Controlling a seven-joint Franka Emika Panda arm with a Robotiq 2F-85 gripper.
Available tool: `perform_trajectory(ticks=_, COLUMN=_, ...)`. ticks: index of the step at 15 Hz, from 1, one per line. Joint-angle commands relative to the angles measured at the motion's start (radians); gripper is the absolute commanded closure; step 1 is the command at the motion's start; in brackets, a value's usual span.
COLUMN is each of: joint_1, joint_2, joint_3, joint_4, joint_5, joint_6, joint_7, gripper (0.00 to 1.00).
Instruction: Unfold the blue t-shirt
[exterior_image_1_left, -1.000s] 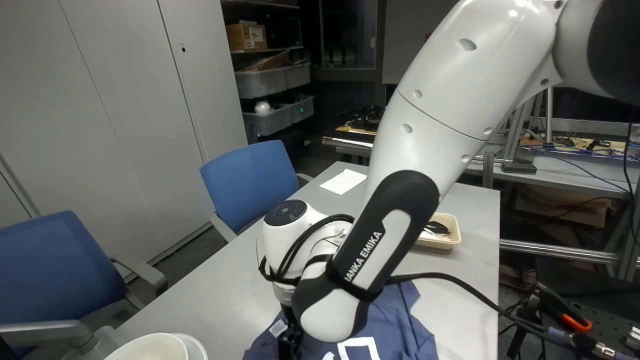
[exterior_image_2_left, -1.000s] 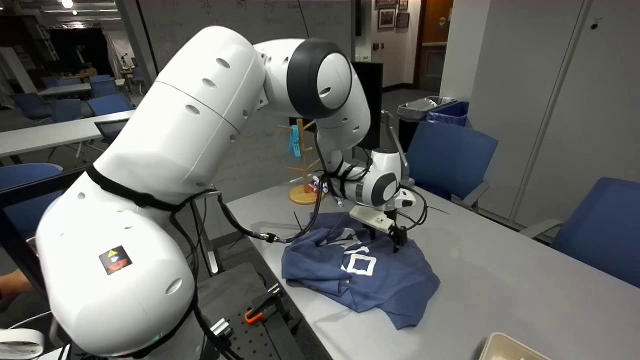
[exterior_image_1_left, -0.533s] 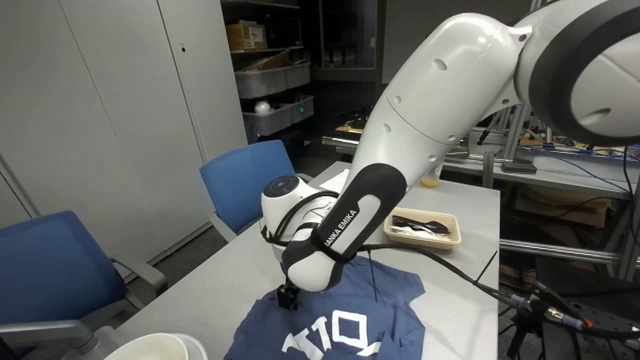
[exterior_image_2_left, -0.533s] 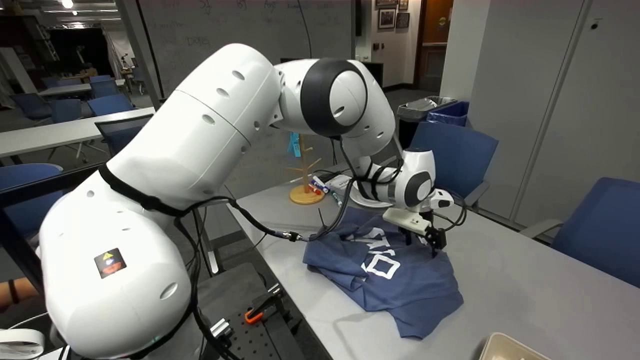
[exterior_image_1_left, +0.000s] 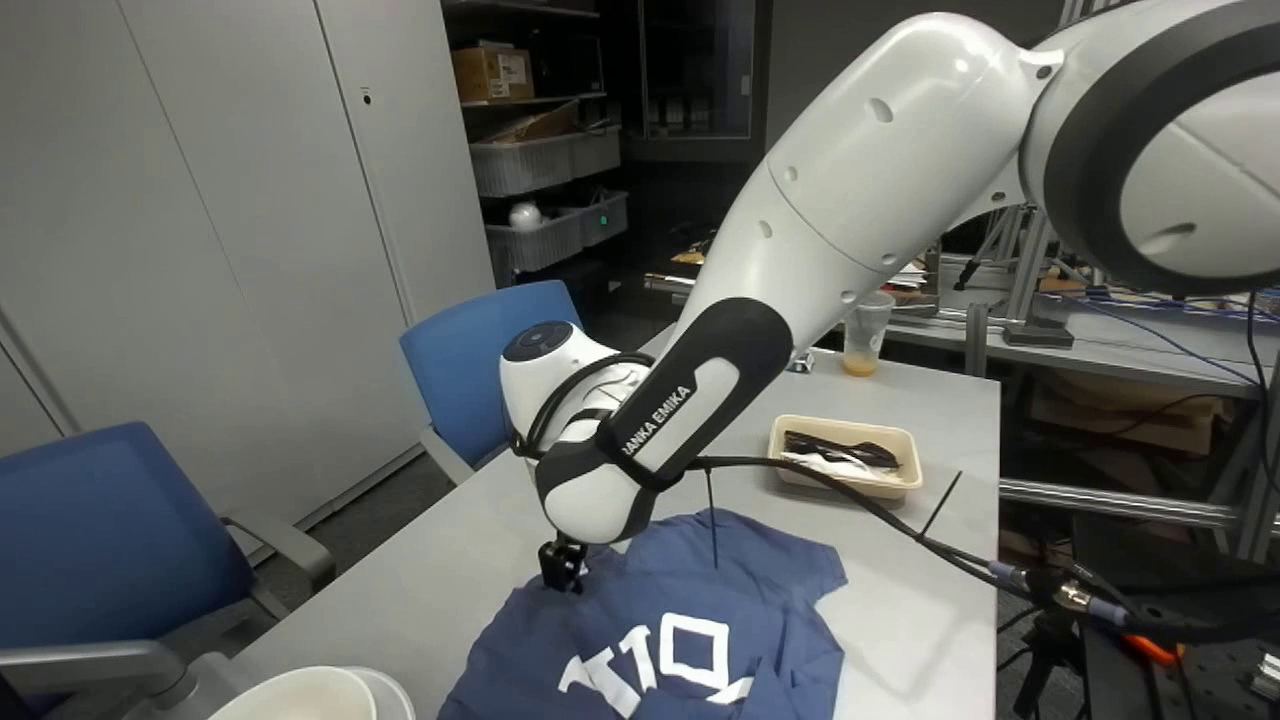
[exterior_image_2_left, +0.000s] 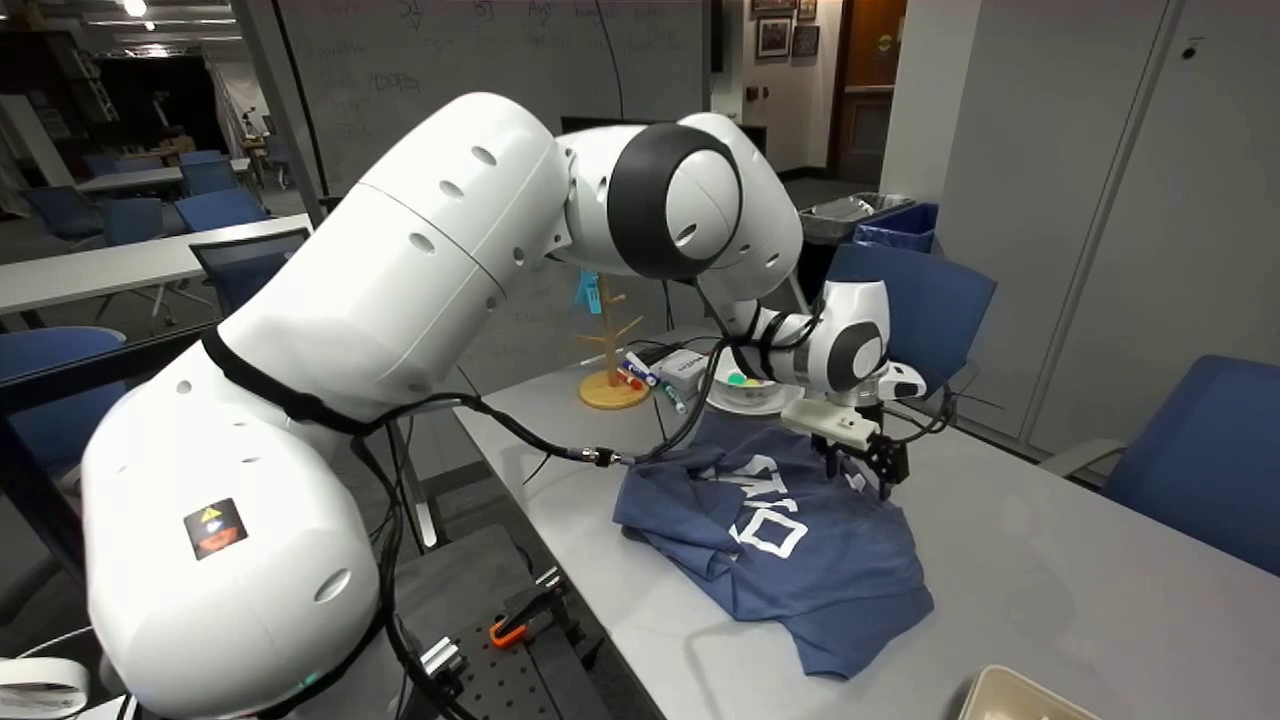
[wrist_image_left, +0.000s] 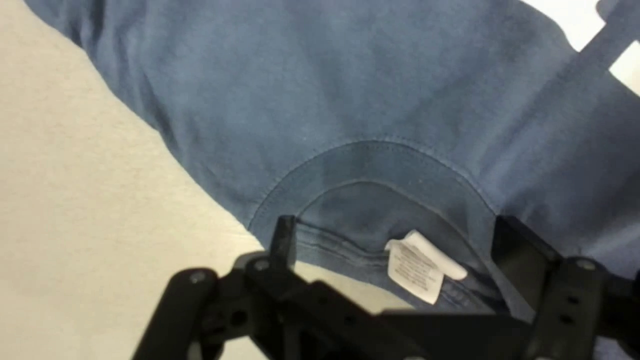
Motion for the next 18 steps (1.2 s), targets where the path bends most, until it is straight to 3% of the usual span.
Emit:
perform_trajectory(ticks=1, joint_1=-0.010, joint_2=-0.138, joint_3=0.016, joint_4=-0.127, joint_5=-0.006, joint_6=-0.083, joint_7=0.022, gripper=0.00)
perform_trajectory(ticks=9, joint_1=-0.078, joint_2=-0.279, joint_3=0.076, joint_4=-0.336, joint_5=0.103, joint_6=-0.197, joint_7=0.073, gripper=0.00)
perform_trajectory(ticks=13, joint_1=-0.115, joint_2=-0.245, joint_3=0.100, joint_4=-0.380, joint_5=0.187, joint_6=-0.161, joint_7=0.091, gripper=0.00)
perform_trajectory(ticks=18, joint_1=-0.163, joint_2=-0.176, joint_3=0.111, joint_4=-0.339, joint_5=0.268, joint_6=-0.049, joint_7=0.088, gripper=0.00)
